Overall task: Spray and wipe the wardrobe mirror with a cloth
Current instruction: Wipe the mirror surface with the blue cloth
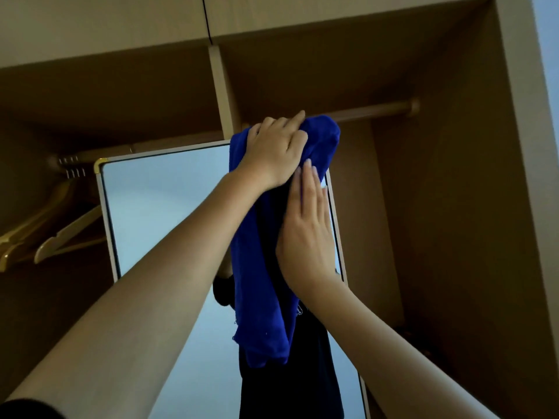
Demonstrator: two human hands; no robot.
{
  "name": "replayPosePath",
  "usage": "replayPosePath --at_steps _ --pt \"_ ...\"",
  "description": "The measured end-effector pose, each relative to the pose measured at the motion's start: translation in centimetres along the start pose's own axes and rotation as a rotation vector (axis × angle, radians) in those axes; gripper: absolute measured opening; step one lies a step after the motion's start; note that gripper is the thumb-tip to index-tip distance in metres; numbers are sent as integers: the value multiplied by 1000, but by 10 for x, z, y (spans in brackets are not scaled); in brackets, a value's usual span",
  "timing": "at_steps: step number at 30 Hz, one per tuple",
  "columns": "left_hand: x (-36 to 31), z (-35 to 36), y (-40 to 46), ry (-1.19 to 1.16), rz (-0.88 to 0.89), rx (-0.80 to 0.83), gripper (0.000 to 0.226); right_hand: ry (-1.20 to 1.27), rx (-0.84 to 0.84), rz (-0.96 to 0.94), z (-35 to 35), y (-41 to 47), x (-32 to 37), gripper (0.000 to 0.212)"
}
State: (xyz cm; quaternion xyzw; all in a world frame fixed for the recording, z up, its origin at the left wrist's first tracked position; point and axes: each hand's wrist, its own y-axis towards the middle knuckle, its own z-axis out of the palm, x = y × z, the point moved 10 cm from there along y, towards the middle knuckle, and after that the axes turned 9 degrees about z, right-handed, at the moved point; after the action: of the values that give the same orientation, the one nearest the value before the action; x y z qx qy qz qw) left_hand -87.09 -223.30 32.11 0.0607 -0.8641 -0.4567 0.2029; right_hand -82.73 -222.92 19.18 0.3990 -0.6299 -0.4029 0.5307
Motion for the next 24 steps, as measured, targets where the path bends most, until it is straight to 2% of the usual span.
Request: replayPosePath --at_steps 2,5,9,12,16,21,24 --pt "5 -4 -3 -106 15 26 48 -81 11 -58 10 5 13 68" --pt "4 -10 -12 -134 83 -47 42 -113 42 19 20 22 11 68" --pt "5 -19 -24 4 132 -205 34 -34 11 92 23 33 10 69" --pt "7 -26 -27 98 127 -205 37 0 8 99 26 43 14 70" --pt "19 -36 -31 217 140 -225 40 -71 -82 38 20 67 16 60" --pt "39 -51 -51 458 89 -374 31 -123 -86 -76 15 89 18 58" --pt "40 -54 -54 518 115 -390 32 -145 -124 -91 12 94 22 54"
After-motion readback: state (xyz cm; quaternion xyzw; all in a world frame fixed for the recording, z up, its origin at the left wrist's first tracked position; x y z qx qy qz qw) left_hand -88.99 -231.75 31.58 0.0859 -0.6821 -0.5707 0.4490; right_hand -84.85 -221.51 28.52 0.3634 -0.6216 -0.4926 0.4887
